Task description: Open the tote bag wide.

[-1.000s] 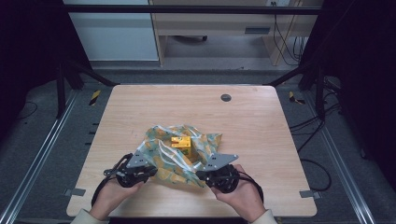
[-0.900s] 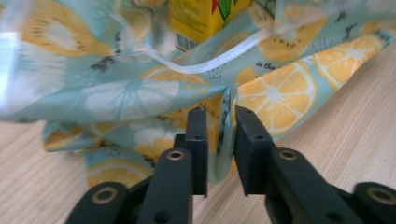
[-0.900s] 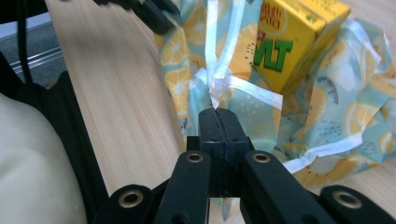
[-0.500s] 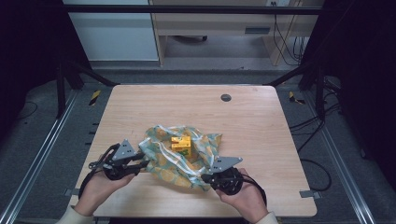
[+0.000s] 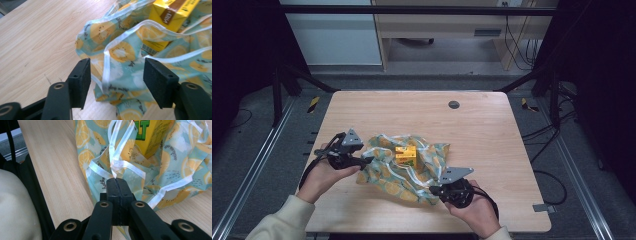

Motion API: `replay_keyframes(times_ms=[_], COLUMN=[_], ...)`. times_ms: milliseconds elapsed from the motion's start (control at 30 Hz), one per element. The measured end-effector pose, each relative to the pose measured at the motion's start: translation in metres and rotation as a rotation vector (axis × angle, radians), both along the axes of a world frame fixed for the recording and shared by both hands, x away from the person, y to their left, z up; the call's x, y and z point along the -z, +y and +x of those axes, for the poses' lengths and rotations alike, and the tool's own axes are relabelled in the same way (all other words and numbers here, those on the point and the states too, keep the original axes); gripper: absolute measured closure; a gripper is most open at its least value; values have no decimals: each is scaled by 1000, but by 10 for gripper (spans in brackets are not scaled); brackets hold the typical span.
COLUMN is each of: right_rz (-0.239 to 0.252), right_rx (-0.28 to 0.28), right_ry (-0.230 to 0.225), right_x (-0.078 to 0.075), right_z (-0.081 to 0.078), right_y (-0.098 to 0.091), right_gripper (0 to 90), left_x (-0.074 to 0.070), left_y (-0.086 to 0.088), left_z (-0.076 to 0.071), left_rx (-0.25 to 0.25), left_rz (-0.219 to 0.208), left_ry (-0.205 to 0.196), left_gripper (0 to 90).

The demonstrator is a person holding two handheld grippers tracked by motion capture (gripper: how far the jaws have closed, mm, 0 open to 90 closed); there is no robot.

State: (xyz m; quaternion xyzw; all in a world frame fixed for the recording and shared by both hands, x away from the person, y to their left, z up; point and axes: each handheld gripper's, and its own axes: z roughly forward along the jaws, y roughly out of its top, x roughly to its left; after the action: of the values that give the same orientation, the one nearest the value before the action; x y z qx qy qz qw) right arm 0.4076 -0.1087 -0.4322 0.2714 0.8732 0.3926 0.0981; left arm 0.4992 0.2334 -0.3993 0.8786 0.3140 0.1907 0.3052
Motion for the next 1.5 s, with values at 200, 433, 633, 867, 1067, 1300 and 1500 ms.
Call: replay_keyframes(times_ms=[200,433,633,867,1067,1300,1500], right_rz=[-6,-16,-31,-50,-72,-109,-52], right_rx=[4,43,66,87,102,121,112], right_ry=[1,23,39,51,59,65,14], right_x=[2,11,20,27,32,36,6], right_z=[0,5,8,12,13,14,16], right_y=[-4,-16,-22,-29,-33,-35,-34], right_gripper=[900,900,900,900,900,900,625], left_x=[23,37,43,51,59,68,66], left_y=[-6,-2,2,5,4,3,0], left_z=[6,-9,-20,-26,-30,-38,-45], left_rx=[23,49,62,61,67,72,82], left_rz=[57,80,73,54,61,70,60], left_ry=[69,69,58,66,88,90,74], left_gripper=[323,662,815,859,892,895,893])
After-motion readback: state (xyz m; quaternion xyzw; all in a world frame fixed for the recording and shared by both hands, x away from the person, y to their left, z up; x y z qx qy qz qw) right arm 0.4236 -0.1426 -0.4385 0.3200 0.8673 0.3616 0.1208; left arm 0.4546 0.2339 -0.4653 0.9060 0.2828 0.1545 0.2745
